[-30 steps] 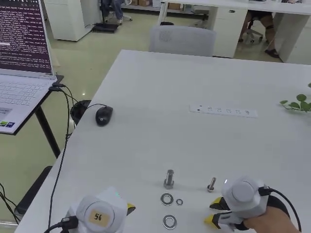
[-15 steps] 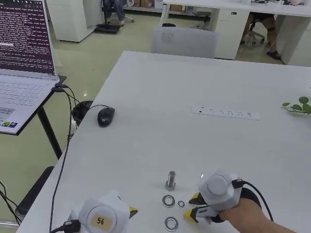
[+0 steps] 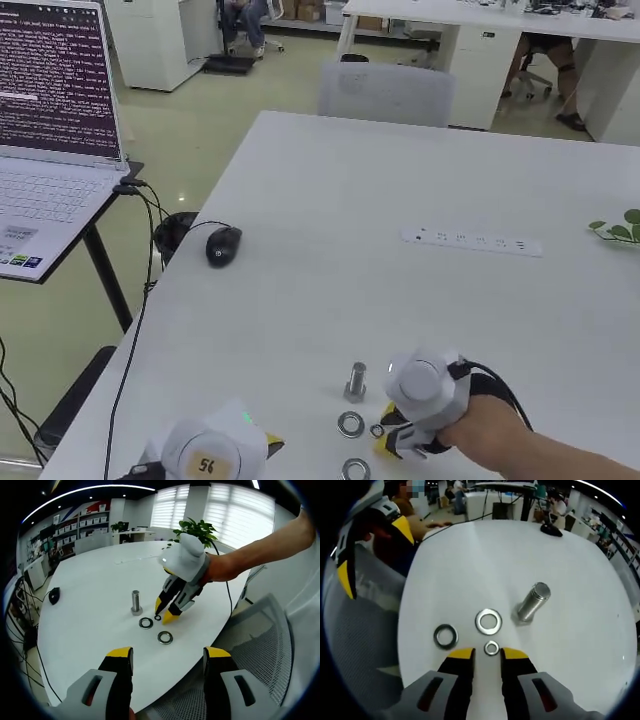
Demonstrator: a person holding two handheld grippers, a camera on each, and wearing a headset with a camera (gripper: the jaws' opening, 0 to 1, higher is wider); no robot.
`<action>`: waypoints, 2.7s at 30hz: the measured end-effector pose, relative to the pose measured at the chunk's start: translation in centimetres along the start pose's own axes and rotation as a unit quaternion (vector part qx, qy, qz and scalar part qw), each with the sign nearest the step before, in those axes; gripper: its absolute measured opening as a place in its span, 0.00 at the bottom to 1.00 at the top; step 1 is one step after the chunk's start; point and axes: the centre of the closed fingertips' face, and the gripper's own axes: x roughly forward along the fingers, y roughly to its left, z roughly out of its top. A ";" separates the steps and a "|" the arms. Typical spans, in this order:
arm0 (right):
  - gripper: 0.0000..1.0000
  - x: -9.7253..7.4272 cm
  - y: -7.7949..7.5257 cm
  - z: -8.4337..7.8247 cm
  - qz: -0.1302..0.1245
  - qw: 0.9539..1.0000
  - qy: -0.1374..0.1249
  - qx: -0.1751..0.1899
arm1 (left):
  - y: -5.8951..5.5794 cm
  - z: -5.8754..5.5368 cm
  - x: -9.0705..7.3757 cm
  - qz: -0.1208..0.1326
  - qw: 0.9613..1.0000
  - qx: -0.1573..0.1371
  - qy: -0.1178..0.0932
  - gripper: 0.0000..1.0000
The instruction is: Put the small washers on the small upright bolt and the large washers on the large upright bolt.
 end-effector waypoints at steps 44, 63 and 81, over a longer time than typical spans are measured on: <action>0.14 -0.7 0.2 -1.6 0.002 1.000 0.016 -0.025 | 0.0 -0.3 0.0 0.002 1.000 -0.001 0.002 0.56; 0.13 -1.8 0.0 -2.3 -0.020 0.996 -0.036 0.075 | 0.8 -0.5 -0.5 0.011 1.000 -0.006 0.001 0.56; 0.13 -9.3 -3.7 -7.0 -0.117 0.977 -0.069 0.162 | 0.1 0.3 0.4 -0.003 1.000 0.005 0.000 0.56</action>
